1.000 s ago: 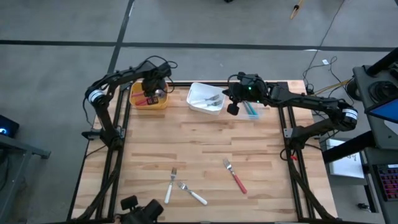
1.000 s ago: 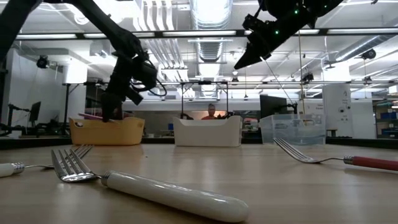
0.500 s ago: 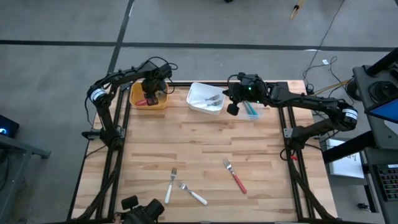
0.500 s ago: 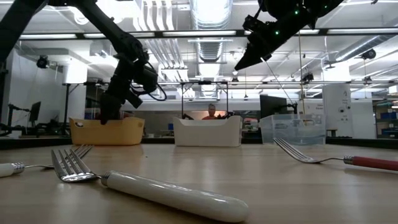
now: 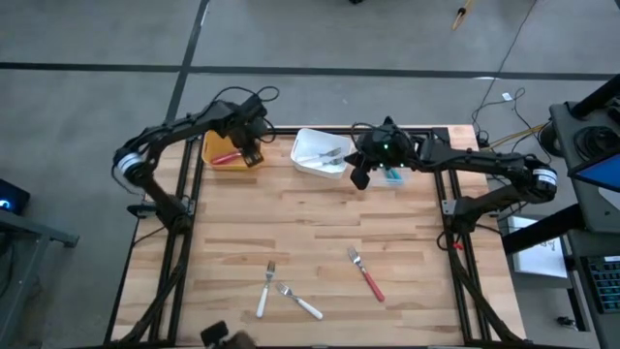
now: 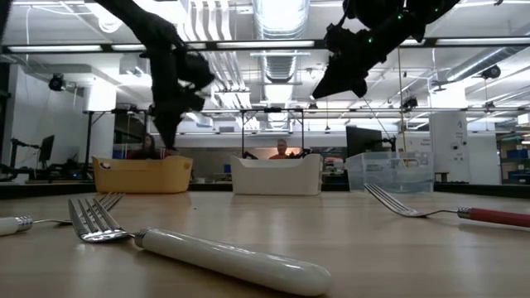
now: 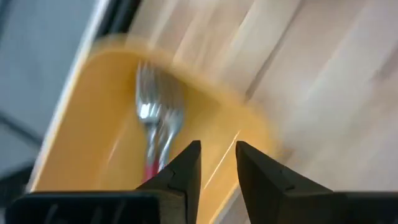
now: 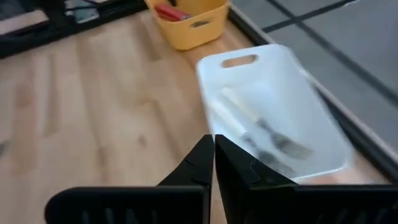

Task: Sort silverware by color (type)
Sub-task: Put the pink fork into the yellow bin

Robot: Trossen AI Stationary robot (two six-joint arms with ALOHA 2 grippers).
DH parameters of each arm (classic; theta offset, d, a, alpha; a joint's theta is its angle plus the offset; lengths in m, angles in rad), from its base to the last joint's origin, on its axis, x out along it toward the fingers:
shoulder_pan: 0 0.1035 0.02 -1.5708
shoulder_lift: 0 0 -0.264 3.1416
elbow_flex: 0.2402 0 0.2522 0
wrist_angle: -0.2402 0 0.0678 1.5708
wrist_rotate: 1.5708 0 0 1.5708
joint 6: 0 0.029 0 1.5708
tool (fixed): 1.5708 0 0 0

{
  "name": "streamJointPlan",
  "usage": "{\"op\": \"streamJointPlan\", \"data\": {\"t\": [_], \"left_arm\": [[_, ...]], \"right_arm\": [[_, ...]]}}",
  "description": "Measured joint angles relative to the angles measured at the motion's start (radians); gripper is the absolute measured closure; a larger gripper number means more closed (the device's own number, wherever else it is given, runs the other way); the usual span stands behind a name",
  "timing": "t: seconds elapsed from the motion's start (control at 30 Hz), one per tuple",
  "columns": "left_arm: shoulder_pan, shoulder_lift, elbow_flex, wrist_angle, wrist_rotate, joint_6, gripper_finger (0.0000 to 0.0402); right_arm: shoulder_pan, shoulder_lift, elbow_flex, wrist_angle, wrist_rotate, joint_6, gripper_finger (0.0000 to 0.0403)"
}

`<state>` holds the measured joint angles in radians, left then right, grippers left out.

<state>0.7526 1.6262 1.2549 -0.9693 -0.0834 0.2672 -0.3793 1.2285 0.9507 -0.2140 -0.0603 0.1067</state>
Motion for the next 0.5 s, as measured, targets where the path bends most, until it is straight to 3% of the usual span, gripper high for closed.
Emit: {"op": "streamJointPlan", "data": {"t": [0.5], "left_arm": [[-0.320, -0.412, -0.408, 0.666, 0.025, -0.068, 0.0340]], "right_arm": [[0.244, 0.000, 0.074, 0.002, 0.000, 0.223, 0.0394]]}}
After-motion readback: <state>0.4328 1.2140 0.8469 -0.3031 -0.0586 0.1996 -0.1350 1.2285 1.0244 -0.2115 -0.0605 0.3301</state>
